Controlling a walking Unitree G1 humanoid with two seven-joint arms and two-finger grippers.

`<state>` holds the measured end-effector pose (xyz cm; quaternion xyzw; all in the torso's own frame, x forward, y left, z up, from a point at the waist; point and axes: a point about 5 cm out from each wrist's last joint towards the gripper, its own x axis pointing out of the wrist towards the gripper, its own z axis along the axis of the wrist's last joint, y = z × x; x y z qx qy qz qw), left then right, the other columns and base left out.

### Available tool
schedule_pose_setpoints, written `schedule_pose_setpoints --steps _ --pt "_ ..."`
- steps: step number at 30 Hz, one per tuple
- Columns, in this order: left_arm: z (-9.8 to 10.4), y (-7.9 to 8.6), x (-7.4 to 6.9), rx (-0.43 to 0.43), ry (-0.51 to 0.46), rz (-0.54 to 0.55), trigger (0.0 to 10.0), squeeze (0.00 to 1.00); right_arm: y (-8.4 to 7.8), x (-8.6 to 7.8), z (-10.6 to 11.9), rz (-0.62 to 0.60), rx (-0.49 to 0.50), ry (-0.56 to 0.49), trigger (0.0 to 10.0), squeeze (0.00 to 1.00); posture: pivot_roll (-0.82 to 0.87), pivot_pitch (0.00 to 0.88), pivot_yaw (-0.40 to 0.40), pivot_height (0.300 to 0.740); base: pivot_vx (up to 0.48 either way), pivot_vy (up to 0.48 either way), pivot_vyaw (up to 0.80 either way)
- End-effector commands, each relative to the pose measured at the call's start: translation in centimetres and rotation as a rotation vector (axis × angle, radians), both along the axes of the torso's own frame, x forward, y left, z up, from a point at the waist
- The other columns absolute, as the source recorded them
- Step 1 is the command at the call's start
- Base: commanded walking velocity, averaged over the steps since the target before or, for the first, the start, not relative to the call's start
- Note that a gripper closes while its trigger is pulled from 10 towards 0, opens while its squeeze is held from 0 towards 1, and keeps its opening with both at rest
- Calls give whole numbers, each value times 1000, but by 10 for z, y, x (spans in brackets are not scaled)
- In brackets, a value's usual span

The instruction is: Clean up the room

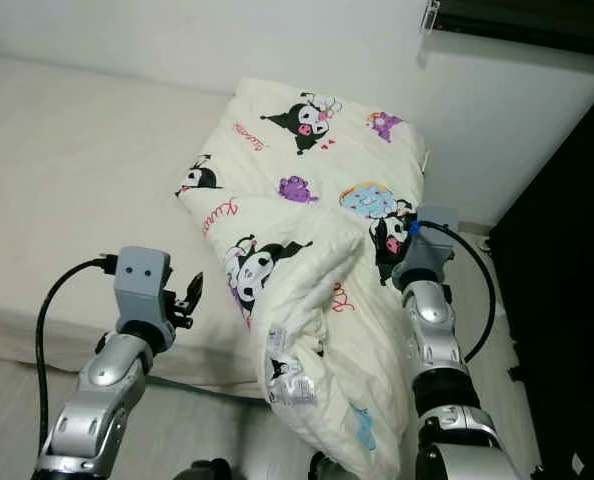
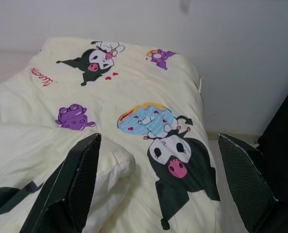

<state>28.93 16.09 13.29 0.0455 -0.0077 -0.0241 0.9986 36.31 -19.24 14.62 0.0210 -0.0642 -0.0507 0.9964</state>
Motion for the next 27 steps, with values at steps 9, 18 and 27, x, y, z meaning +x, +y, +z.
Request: schedule_pose_setpoints --steps 9,18,27 --pt "-9 -2 -5 8 29 -13 10000 0 1 -5 -8 -7 22 31 10000 0 10 172 -49 686 0 0 0" --pt "-8 -2 -4 10 30 -22 10000 0 0 -6 -8 -9 27 36 10000 0 12 180 -44 677 0 0 0" --pt "-8 -4 -4 7 34 -28 10000 0 -1 -9 -9 -12 36 43 10000 0 8 182 -43 648 0 0 0"
